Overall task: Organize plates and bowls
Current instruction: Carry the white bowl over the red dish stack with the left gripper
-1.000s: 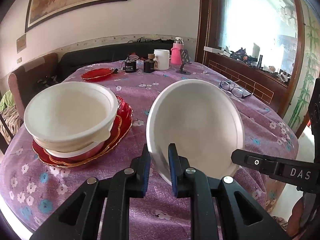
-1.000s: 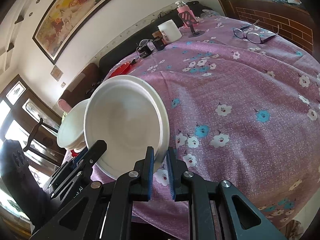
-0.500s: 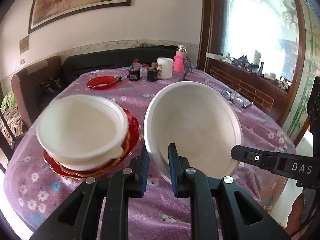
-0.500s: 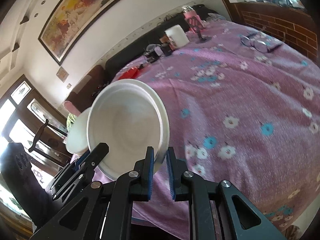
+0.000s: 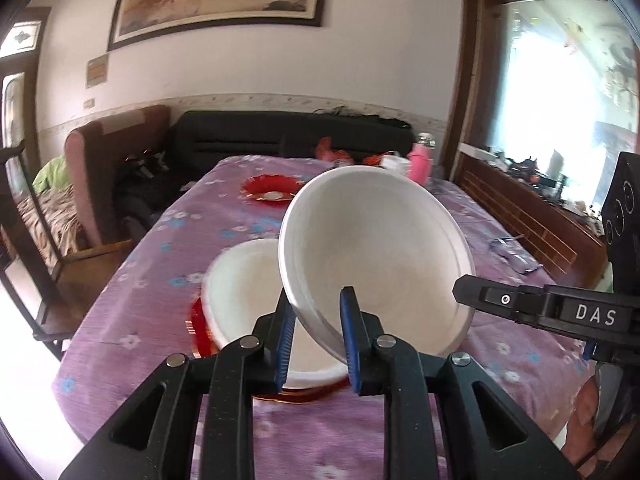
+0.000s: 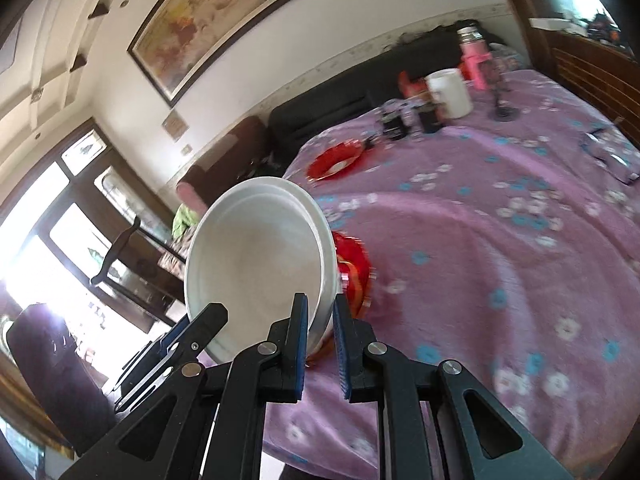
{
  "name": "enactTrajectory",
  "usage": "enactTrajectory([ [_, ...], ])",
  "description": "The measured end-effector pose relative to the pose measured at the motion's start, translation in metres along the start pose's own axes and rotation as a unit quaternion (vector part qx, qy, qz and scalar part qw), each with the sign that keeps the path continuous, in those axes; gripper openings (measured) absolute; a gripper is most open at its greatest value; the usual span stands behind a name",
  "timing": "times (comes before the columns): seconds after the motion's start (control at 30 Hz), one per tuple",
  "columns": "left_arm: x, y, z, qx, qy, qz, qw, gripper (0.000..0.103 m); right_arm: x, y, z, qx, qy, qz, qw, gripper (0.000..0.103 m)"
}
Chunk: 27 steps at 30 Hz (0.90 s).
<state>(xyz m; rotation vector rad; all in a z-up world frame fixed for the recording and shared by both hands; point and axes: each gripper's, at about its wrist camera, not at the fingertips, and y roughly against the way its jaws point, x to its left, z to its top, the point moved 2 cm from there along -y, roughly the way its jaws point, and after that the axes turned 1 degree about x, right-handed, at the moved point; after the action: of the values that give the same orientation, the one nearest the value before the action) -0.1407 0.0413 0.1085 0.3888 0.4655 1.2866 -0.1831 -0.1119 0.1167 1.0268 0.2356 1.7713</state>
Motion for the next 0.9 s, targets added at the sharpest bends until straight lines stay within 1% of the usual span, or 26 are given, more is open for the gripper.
enactTrajectory([
  [0.13,0.026,-0.016,0.000,0.020,0.024,0.015,0.9994,0.021,0.014,-0.037,0.004,0.026,0.010,-0.007,1.000,0.015],
  [0.23,0.037,-0.027,-0.001,0.036,0.039,0.011,0.9985,0.021,0.015,-0.054,0.005,0.040,0.006,-0.009,0.999,0.015],
  [0.47,0.045,-0.040,-0.005,0.048,0.049,0.018,0.9975,0.021,0.011,-0.081,0.003,0.063,0.004,-0.019,0.998,0.016],
  [0.67,0.049,-0.043,-0.005,0.051,0.054,0.019,0.9971,0.023,0.008,-0.088,0.003,0.073,0.002,-0.016,0.997,0.016],
  [0.7,0.048,-0.043,-0.005,0.051,0.054,0.018,0.9970,0.026,0.007,-0.089,0.003,0.075,0.002,-0.014,0.997,0.016],
  [0.77,0.048,-0.043,-0.005,0.052,0.054,0.016,0.9970,0.029,0.007,-0.089,0.003,0.078,0.003,-0.008,0.997,0.018],
  [0.9,0.047,-0.041,-0.004,0.049,0.054,0.018,0.9972,0.030,0.008,-0.085,0.002,0.079,0.006,-0.004,0.997,0.021],
])
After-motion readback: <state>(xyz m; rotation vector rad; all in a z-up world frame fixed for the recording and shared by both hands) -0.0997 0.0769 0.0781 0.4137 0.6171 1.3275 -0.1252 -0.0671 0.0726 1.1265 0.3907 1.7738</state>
